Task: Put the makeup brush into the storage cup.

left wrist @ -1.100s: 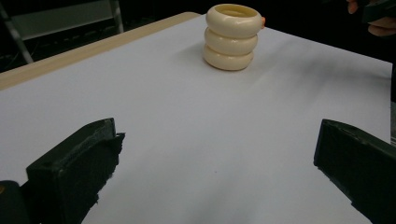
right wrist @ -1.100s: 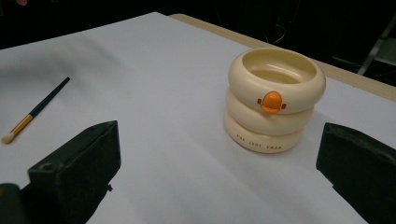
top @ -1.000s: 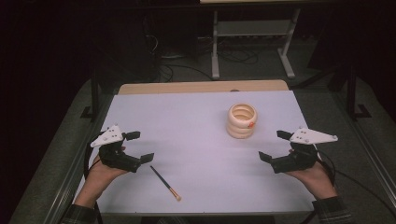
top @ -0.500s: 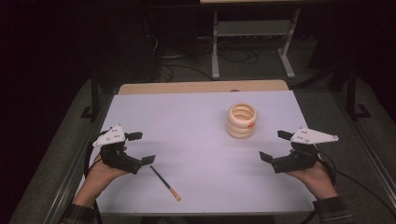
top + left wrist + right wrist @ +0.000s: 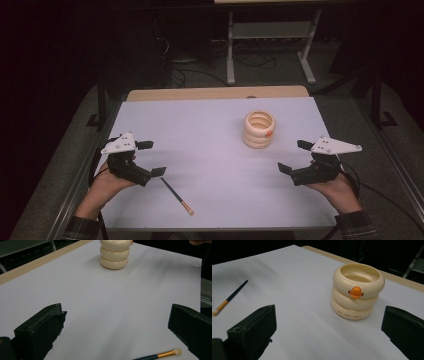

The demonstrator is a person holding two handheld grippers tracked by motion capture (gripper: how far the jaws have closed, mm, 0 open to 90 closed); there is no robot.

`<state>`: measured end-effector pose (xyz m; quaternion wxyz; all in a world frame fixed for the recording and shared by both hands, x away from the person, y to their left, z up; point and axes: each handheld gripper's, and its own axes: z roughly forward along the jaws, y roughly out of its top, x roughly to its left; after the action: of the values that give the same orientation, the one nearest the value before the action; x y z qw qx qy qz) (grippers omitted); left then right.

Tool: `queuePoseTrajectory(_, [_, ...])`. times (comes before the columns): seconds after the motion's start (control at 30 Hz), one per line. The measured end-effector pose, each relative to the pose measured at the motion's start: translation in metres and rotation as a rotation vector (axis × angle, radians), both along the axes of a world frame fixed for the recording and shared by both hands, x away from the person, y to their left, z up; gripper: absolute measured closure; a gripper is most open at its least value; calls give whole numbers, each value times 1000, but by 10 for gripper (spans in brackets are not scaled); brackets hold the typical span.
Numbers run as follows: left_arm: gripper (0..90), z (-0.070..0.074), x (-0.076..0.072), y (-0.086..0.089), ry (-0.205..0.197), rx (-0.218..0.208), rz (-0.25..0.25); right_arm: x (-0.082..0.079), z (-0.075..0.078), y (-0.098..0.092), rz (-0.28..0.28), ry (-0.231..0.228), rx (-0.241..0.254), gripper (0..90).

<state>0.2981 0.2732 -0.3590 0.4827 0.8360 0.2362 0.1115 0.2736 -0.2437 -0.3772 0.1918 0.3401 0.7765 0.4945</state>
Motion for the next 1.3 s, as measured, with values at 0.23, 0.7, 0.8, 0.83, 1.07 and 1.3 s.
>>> queuePoseTrajectory(0.23, [0,3,3,-4,18,50,-39,1,0,0,-1,5,0,0])
queuePoseTrajectory(0.7, [0,8,8,-14,43,127,-93,2,0,0,2,6,5,0])
queuePoseTrajectory(0.8, [0,10,10,-16,47,148,-107,2,0,0,3,5,6,0])
queuePoseTrajectory(0.83, [0,11,10,-17,49,155,-111,2,0,0,3,8,5,0])
queuePoseTrajectory(1.07, [0,15,15,-24,59,200,-141,3,0,0,4,11,4,0])
queuePoseTrajectory(1.3, [0,13,18,-32,75,253,-173,3,0,0,4,13,4,0])
